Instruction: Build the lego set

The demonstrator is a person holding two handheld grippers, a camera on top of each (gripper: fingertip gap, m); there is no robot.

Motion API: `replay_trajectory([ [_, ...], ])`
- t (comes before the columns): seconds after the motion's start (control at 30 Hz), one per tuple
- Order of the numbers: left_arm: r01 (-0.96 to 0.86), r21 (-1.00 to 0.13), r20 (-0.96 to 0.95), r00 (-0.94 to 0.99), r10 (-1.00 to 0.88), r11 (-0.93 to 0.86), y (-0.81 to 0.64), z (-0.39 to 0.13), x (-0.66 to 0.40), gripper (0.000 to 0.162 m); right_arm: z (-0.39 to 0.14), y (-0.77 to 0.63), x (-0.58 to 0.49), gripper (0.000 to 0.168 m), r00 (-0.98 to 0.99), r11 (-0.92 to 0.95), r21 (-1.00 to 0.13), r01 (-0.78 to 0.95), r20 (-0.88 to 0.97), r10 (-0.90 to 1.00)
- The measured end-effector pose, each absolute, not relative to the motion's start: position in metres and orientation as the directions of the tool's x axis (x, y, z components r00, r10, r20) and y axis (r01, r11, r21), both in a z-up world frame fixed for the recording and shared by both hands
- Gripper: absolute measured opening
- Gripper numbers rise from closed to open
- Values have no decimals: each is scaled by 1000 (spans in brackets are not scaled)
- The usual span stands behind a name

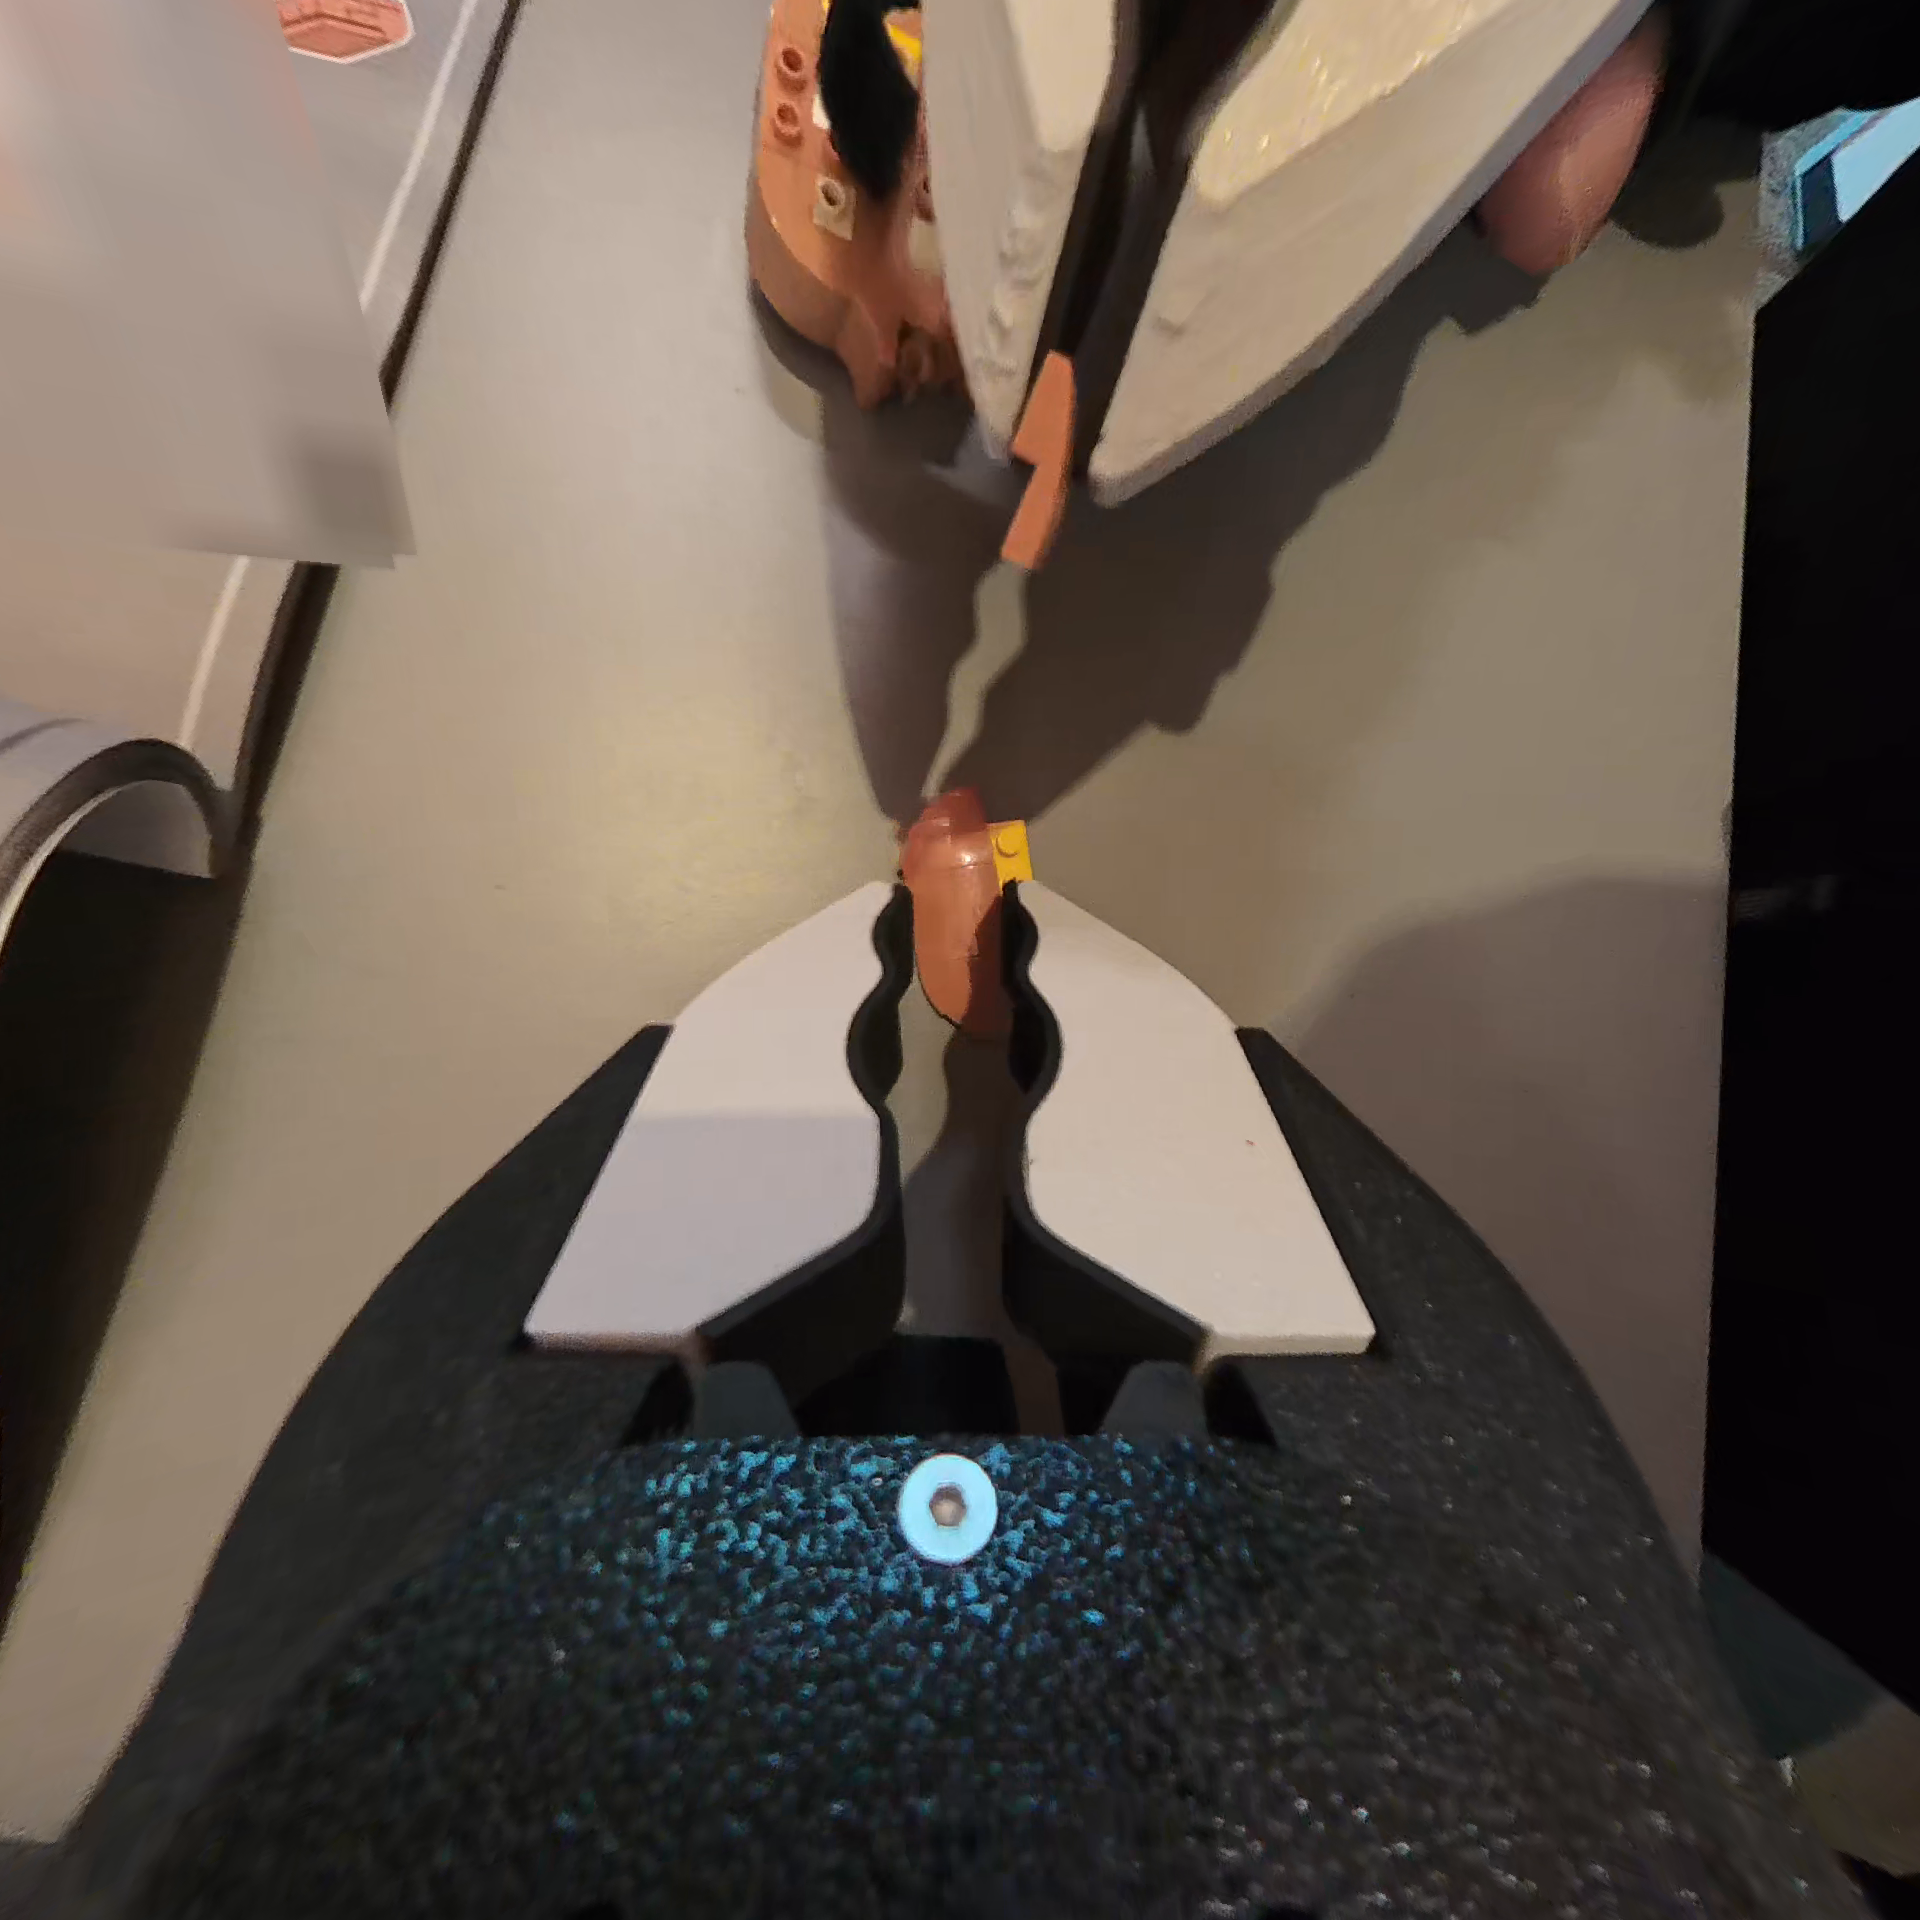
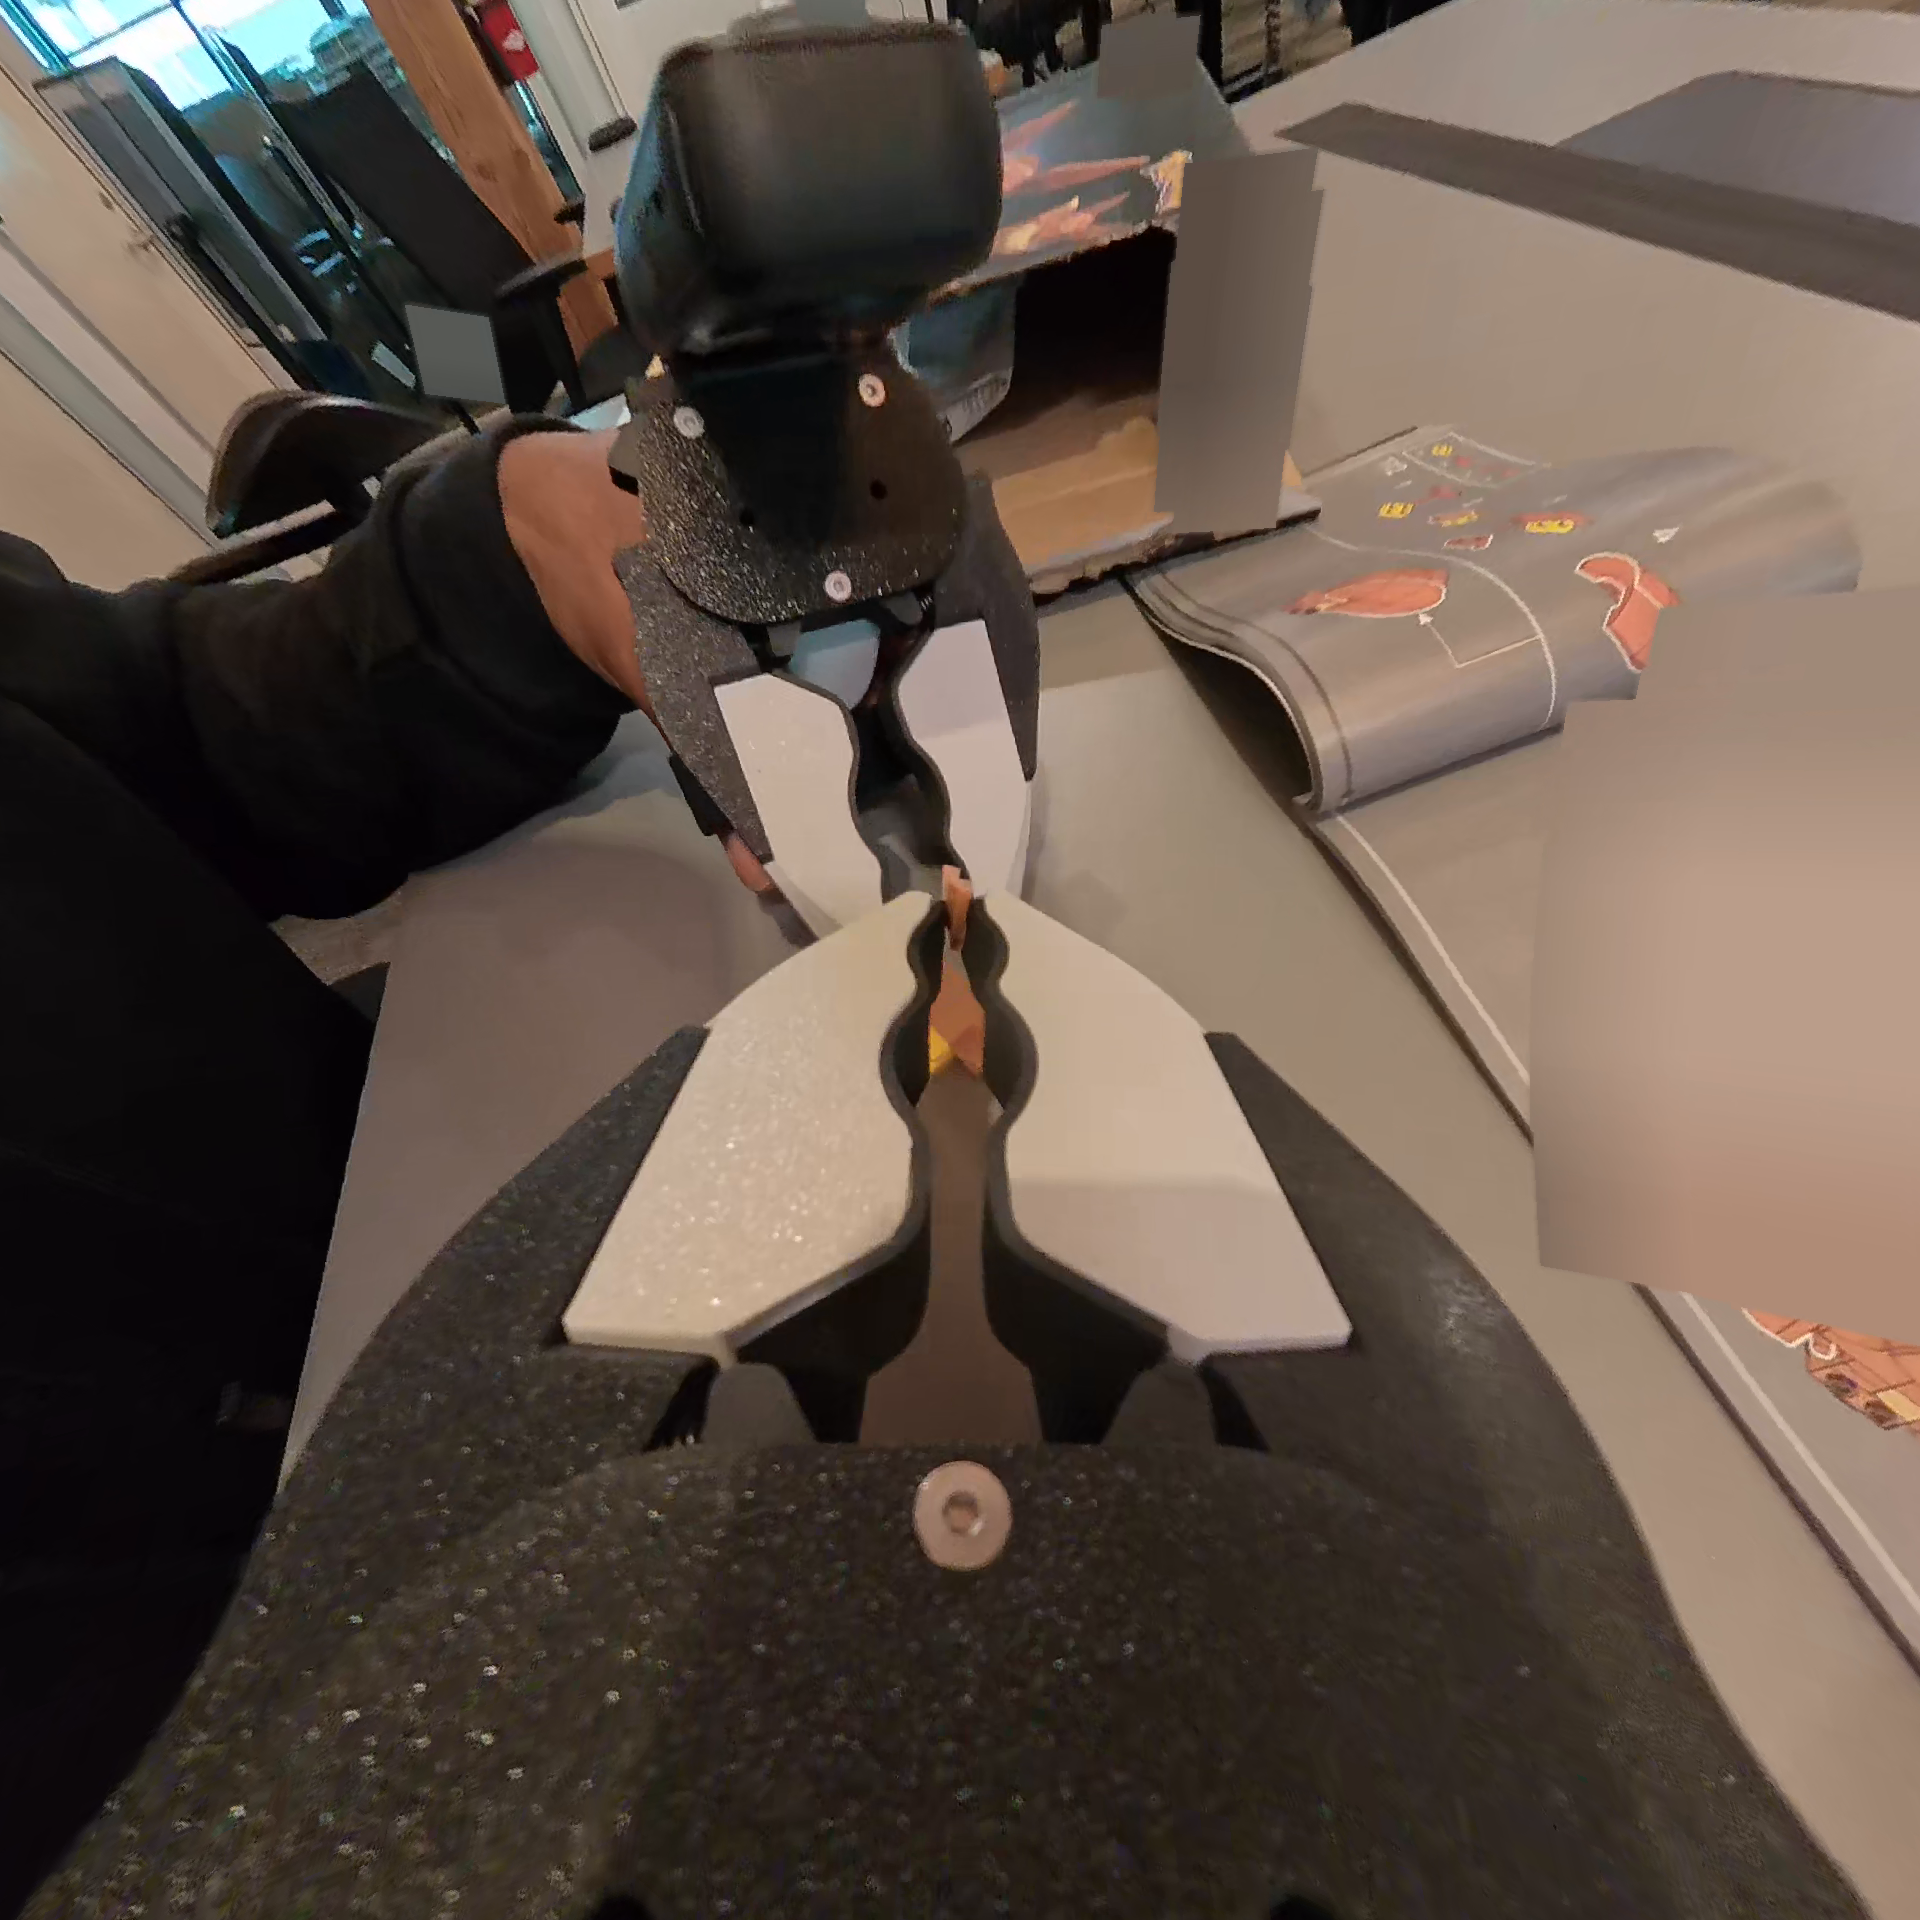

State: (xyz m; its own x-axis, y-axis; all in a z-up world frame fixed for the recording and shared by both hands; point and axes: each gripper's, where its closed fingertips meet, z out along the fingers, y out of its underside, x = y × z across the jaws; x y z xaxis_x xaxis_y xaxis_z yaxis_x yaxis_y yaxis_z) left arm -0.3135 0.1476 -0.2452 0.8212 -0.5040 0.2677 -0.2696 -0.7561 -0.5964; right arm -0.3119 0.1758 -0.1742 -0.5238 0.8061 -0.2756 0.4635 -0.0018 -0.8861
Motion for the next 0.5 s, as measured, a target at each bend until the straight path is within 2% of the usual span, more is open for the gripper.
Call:
replay_trajectory([
  [0.27,-240,-609,284,825,-490,-756,151,-245,-314,15,-183,174,-309,4,-496,10,-857,516,-289,819],
  [0.47,-127,-645,331,842,-426,-753,159,-238,-324,14,-202,174,-301,4,-416,-68,-762,644,-423,805],
  [0.5,-111,-660,339,839,-427,-743,160,-234,-325,0,-202,174,-301,4,-400,-95,-750,655,-451,798],
])
